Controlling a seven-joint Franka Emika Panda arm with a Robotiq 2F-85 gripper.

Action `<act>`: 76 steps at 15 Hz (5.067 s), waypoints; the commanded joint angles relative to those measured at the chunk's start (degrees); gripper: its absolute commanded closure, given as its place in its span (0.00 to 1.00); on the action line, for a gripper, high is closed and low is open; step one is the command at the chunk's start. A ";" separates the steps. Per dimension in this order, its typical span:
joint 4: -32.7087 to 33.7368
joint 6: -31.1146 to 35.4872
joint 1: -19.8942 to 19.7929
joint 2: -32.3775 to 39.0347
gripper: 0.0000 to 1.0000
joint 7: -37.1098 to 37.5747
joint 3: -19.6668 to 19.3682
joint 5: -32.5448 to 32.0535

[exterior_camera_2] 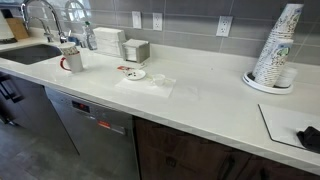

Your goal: Pour the contents of the white plate into the white mug

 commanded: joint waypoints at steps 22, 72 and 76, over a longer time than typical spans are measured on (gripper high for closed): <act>18.29 18.49 -3.27 26.68 0.00 3.00 2.69 -27.76; 62.15 13.18 10.24 79.68 0.00 12.09 -13.05 -39.15; 64.55 9.36 12.87 82.90 0.00 13.81 -14.92 -41.82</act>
